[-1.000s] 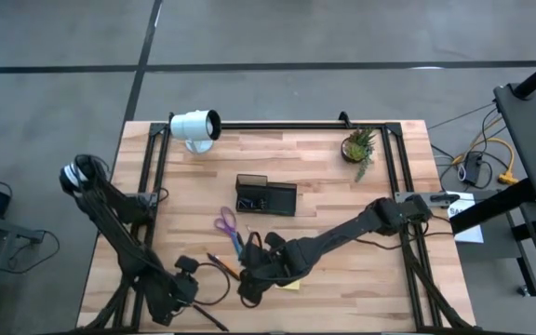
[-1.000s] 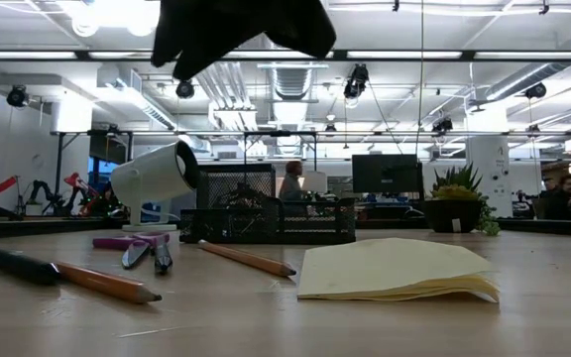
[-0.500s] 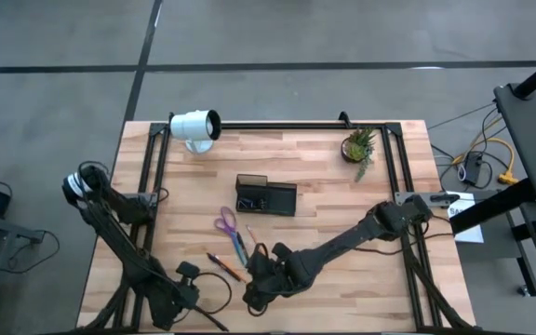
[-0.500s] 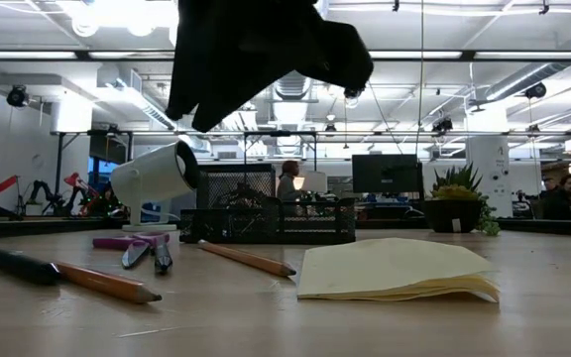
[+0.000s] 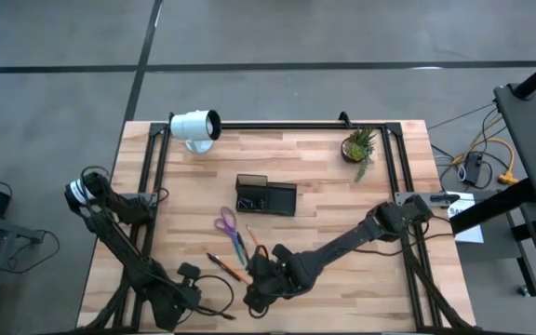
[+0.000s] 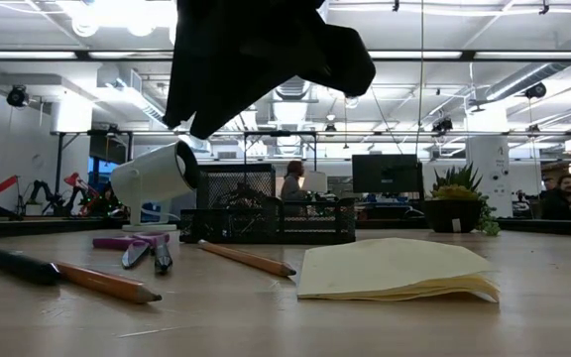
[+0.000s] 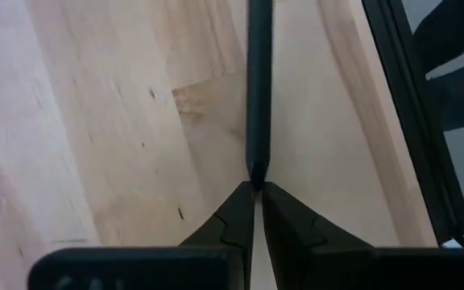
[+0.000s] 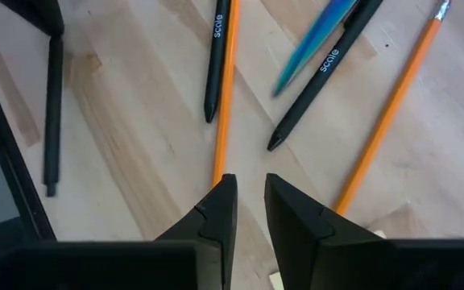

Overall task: Pick and place office supplies into organizer
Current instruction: Put the bottom black pen into the black desk organizer

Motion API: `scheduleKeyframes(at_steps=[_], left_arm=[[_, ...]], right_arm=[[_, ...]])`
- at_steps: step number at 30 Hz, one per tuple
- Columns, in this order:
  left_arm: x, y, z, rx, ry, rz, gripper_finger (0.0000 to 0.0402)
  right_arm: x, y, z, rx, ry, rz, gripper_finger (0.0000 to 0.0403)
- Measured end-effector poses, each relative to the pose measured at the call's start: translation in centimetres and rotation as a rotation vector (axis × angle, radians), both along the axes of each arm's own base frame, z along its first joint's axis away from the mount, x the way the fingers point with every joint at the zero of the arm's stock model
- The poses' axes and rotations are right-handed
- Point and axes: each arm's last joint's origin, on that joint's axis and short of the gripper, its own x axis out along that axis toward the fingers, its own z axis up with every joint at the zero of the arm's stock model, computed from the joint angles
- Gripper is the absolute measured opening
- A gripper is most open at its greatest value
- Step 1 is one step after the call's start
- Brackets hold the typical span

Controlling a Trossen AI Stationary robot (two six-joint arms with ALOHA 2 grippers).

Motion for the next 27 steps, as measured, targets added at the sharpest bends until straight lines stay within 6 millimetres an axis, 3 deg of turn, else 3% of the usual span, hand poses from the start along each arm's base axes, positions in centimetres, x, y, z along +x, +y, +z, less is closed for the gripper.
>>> scheduleKeyframes(at_steps=[8, 14, 23, 27], left_arm=[[0.0, 0.0, -0.1, -0.007, -0.001, 0.068, 0.0012], [0.1, 0.1, -0.2, -0.004, -0.006, 0.077, 0.0012], [0.2, 0.0, -0.2, -0.030, -0.026, 0.158, 0.0011], [0.3, 0.0, -0.2, -0.028, -0.035, 0.163, 0.0011]], right_arm=[[-0.7, 2.3, 0.6, -0.111, -0.011, 0.338, 0.0059], [-0.1, 2.9, 0.0, -0.113, -0.087, 0.508, 0.0059], [0.8, 3.8, -3.5, -0.084, -0.134, 0.498, 0.0059], [0.8, 4.2, -3.9, -0.098, -0.156, 0.469, 0.0059]])
